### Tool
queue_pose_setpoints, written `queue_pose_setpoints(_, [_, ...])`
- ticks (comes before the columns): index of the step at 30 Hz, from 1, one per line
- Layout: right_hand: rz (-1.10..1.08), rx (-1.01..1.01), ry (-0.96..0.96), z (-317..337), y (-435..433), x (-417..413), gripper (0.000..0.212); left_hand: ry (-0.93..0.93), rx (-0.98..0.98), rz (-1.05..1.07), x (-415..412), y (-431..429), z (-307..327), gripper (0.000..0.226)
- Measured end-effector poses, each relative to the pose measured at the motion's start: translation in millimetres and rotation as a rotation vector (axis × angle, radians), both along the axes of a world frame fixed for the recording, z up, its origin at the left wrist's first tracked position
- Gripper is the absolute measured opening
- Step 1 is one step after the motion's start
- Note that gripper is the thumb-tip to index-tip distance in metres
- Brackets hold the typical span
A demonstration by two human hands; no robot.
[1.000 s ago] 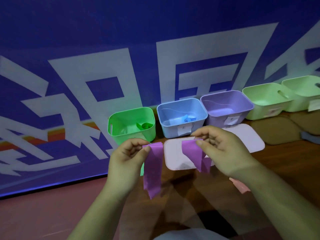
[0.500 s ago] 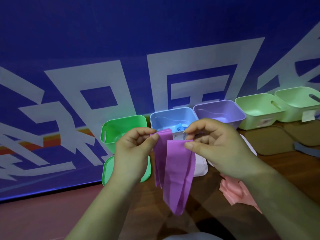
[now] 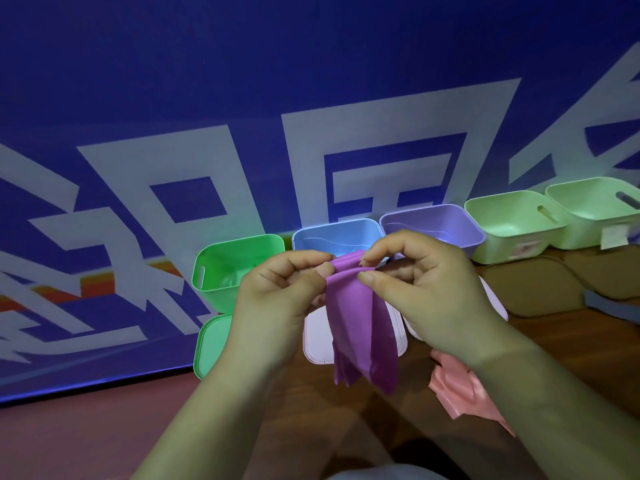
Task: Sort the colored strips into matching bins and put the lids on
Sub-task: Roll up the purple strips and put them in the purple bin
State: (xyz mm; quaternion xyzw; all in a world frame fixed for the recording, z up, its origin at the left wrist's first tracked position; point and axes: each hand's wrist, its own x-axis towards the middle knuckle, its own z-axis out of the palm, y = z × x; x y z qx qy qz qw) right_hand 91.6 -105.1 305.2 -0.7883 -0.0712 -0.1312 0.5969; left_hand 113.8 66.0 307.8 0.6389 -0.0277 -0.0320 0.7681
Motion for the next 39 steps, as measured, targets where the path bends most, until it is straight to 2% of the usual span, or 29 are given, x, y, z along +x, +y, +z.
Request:
queue_pose_setpoints(9, [-0.024, 0.026, 0.025, -3, 2, 4, 0.023, -0.04, 0.065, -0.024, 0, 0, -3, 0.015])
queue_pose_setpoints(17, [-0.039, 0.036, 0.034, -8, 6, 7, 0.026, -0.051, 0.038, -0.039, 4, 5, -7, 0.012])
queue_pose_setpoints(19, [-0.056, 0.023, 0.035, -8, 7, 9, 0.025, -0.077, 0.037, -0.06, 3, 6, -7, 0.006])
queue_pose_setpoints(21, [-0.064, 0.015, 0.039, -8, 8, 10, 0.024, -0.119, 0.087, -0.056, 2, 6, -8, 0.017])
queue_pose_setpoints(24, [-0.053, 0.013, 0.054, -11, 9, 12, 0.024, -0.156, 0.135, -0.004, 5, 5, -11, 0.016])
queue_pose_setpoints(33, [-0.007, 0.17, 0.242, -38, 13, 7, 0.039, -0.179, 0.215, 0.051, 15, 8, -8, 0.017])
queue_pose_setpoints(39, [0.001, 0.224, 0.278, -60, 12, 10, 0.034, -0.163, 0.257, 0.043, 19, 7, -7, 0.021])
